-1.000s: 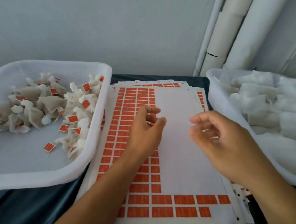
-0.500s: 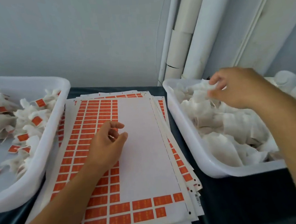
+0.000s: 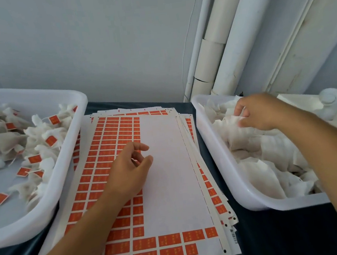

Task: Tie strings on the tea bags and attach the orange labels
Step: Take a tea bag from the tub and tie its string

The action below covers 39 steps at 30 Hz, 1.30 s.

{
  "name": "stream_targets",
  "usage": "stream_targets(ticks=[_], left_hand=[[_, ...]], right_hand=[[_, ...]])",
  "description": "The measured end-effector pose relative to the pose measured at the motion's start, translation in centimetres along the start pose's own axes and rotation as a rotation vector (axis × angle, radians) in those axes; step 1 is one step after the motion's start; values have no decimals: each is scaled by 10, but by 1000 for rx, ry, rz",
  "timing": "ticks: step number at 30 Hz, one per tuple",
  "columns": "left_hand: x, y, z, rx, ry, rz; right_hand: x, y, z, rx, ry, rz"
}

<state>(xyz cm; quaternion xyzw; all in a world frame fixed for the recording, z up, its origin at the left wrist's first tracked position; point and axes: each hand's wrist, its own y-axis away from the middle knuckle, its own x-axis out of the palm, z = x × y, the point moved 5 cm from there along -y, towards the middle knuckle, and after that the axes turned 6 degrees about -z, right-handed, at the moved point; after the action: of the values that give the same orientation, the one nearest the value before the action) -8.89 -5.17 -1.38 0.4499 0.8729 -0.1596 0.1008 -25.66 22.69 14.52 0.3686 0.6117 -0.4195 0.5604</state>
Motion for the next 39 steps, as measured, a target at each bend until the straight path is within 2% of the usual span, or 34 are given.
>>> stream_targets(ticks=[4, 7, 9, 13, 16, 17, 19, 24, 32, 37, 39], left_hand=[[-2, 3, -7, 23, 42, -6], [-6, 6, -15, 44, 142, -20], [-12, 6, -20, 49, 266, -22], [-17, 2, -30, 50, 600, 135], [-18, 1, -29, -45, 858, 303], [-19, 1, -27, -88, 881, 340], [-20, 1, -21, -146, 786, 342], [-21, -2, -3, -243, 571, 202], [-31, -10, 10, -344, 598, -4], [-32, -13, 14, -359, 592, -32], [-31, -14, 15, -348, 554, -23]], right_hand=[[-59, 22, 32, -26, 85, -140], [-98, 49, 67, -105, -36, -319], [-110, 65, 95, -187, -164, -364], [-85, 72, 154, -270, -334, -225], [-28, 67, 192, -279, -435, -96], [-9, 64, 200, -265, -483, -63], [24, 56, 207, -213, -603, -16], [70, 37, 193, -58, -839, 24], [102, 41, 183, -133, -943, 174], [111, 39, 180, -150, -950, 60], [112, 41, 177, -156, -1005, 61]])
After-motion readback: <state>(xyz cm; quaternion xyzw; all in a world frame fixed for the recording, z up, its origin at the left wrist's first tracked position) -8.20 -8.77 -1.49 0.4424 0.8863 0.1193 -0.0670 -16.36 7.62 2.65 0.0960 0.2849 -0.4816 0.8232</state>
